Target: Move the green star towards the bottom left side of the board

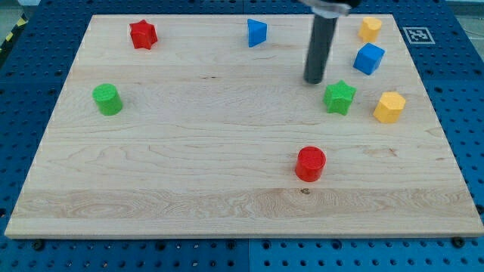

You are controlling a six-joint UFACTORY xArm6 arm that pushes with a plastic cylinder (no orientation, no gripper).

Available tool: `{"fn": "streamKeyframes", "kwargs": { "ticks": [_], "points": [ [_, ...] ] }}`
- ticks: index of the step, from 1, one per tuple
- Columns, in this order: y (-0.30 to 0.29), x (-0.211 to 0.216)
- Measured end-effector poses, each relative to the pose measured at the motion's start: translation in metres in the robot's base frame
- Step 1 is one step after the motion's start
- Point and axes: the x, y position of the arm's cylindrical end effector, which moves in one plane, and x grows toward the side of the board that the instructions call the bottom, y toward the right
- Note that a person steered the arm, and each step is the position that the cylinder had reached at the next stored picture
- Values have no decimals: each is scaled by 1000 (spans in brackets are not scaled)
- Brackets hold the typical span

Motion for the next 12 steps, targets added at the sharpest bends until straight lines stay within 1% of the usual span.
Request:
{"fn": "streamKeyframes", "kwargs": {
  "ticks": [1, 2, 3, 4, 5, 6, 7, 8, 9, 10, 11, 12],
  "points": [
    [62, 1],
    [87, 26],
    [60, 44],
    [-5, 78],
    [-65, 130],
    [-67, 118],
    [-17, 79],
    [-14, 75],
    [-71, 90],
    [-159, 112],
    [-151, 112],
    [-115, 86]
  ]
}}
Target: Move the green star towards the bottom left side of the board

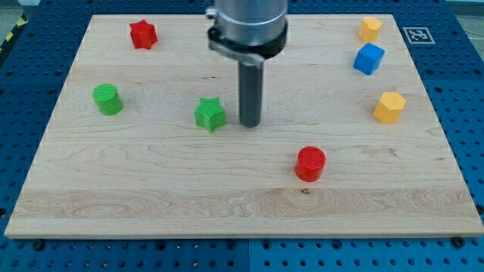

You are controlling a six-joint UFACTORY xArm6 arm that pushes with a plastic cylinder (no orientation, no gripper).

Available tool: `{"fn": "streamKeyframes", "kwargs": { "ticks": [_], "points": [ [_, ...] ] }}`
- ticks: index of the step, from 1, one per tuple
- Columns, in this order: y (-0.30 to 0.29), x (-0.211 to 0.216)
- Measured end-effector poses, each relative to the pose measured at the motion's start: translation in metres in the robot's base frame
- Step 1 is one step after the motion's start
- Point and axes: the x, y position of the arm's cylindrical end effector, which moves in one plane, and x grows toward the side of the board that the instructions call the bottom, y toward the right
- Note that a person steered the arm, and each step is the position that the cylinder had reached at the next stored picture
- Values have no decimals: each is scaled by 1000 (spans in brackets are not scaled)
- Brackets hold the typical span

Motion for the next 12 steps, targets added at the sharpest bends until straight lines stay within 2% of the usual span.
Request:
{"fn": "streamKeyframes", "kwargs": {
  "ticks": [1, 2, 4, 6, 8, 9, 10, 11, 12],
  "points": [
    [-7, -18],
    [-51, -15],
    [-101, 30],
    [-98, -14],
    [-146, 66],
    [-152, 72],
    [-151, 43],
    [-153, 55],
    [-155, 85]
  ]
}}
